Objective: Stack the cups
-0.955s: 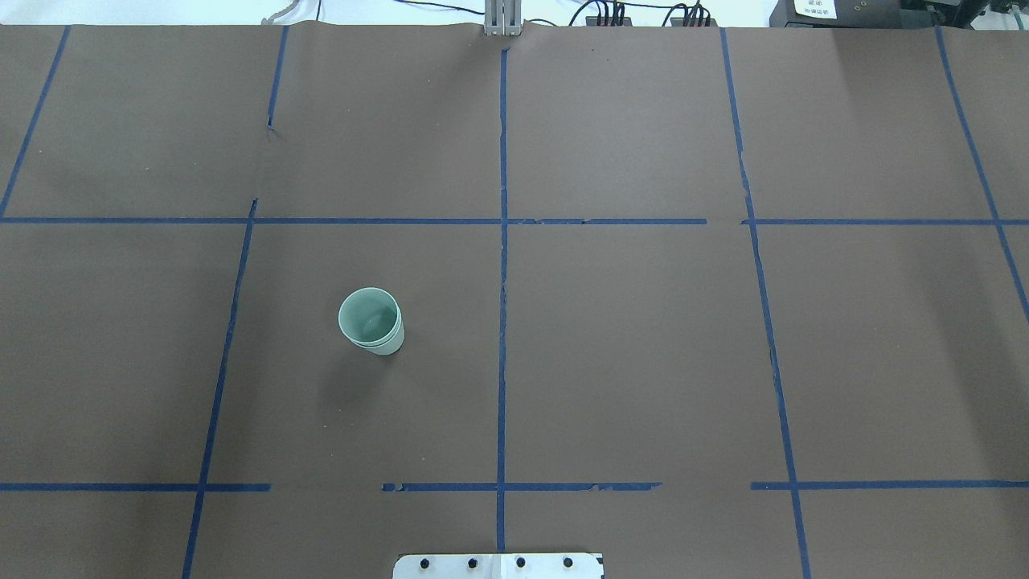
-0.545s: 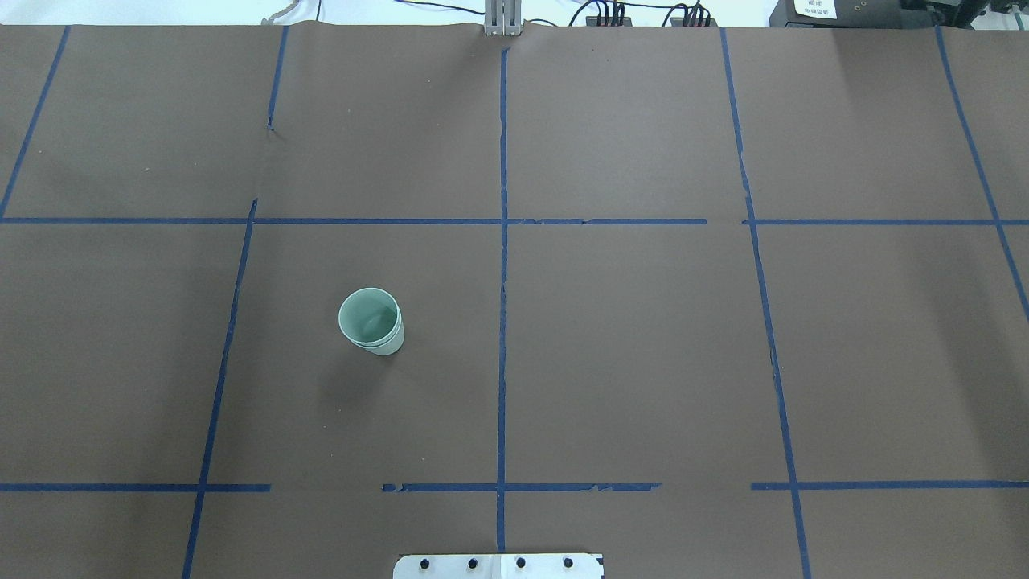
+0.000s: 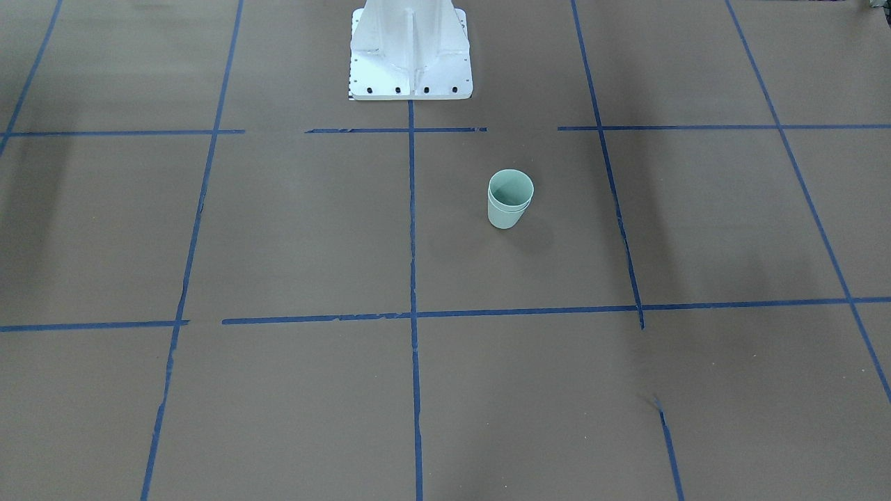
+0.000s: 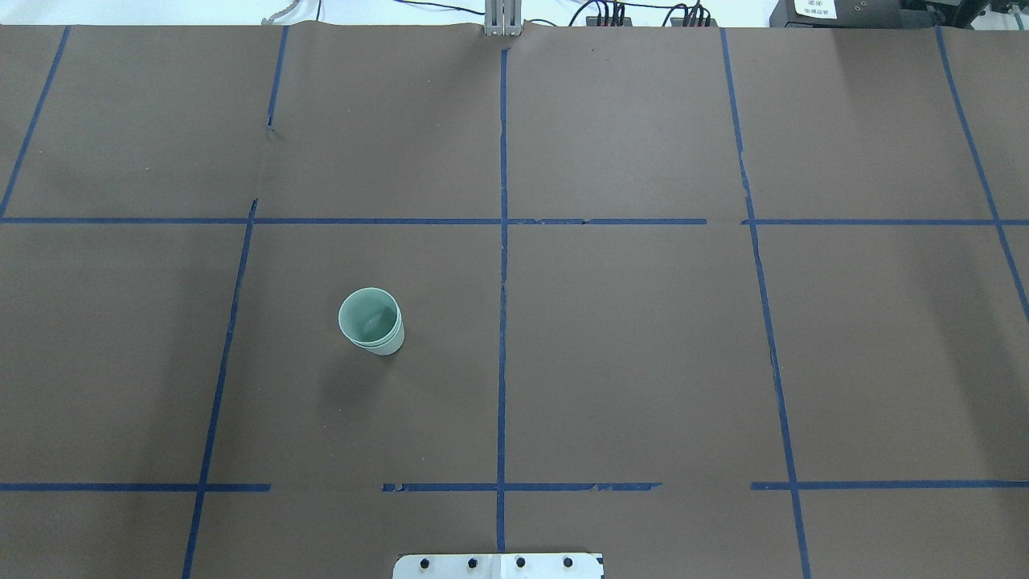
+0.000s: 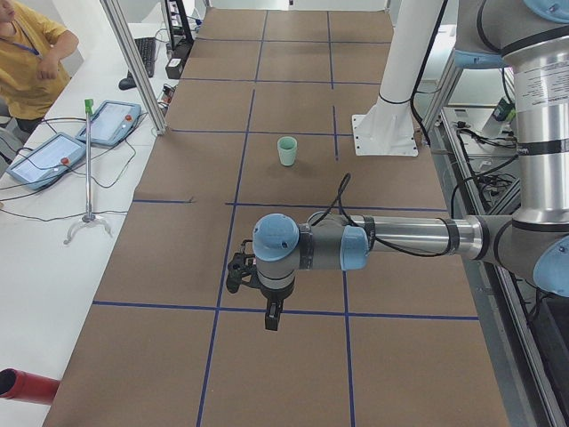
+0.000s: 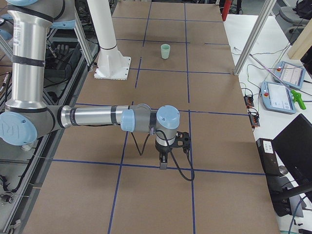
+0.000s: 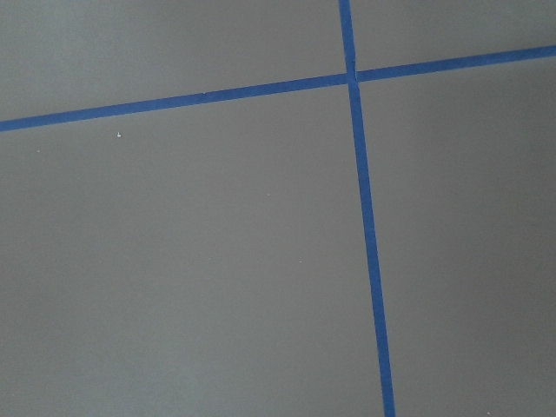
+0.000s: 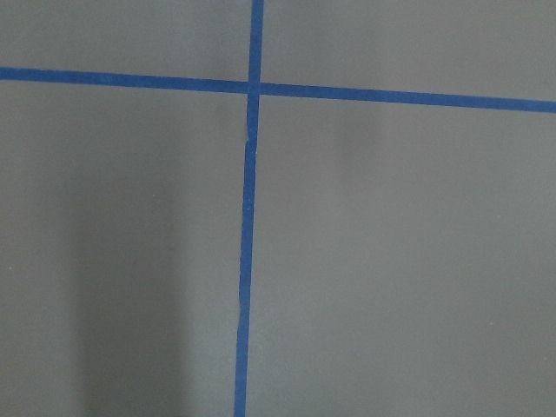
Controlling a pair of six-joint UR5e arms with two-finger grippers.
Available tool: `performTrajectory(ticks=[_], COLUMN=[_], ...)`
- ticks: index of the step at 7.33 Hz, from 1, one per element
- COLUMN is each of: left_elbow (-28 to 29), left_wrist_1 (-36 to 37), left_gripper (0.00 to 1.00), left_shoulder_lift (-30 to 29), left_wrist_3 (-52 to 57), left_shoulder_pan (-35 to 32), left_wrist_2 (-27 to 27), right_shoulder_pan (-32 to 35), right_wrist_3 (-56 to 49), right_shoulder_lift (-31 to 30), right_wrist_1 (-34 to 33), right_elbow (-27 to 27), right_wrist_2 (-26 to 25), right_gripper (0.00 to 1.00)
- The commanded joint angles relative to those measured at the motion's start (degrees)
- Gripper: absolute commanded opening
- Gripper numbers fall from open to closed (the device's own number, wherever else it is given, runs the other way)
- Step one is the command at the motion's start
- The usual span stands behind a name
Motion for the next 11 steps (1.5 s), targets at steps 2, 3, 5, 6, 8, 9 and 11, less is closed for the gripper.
performTrajectory(ticks=[2,3,5,6,8,9,11], left_elbow=[-0.65,-1.01,-1.01,-1.10,-1.01,-1.01,-1.10], left_wrist_1=[-0.07,-0.07,-0.16,-0.07,-0.07,-0.07,-0.07], left_gripper=[1.00,1.00,1.00,1.00,1.00,1.00,1.00], left_shoulder_lift=[0.04,-0.05,-0.14,-0.14,-0.05,-0.05,-0.05], left_wrist_3=[0.26,0.26,0.35,0.35,0.26,0.35,0.35], left_shoulder_pan=[-0.05,-0.05,-0.05,-0.05,-0.05,-0.05,-0.05], left_wrist_2=[0.07,0.07,0.07,0.07,0.07,0.07,0.07], right_shoulder_pan=[-0.05,-0.05,-0.05,0.03,0.03,0.04,-0.05], right_wrist_3=[0.00,0.00,0.00,0.00,0.00,0.00,0.00], right_shoulder_lift=[0.00,0.00,0.00,0.00,0.00,0.00,0.00], right_wrist_1=[0.00,0.00,0.00,0.00,0.00,0.00,0.00], right_elbow=[0.00,0.00,0.00,0.00,0.00,0.00,0.00], right_wrist_2=[0.00,0.00,0.00,0.00,0.00,0.00,0.00], right_gripper=[1.00,1.00,1.00,1.00,1.00,1.00,1.00])
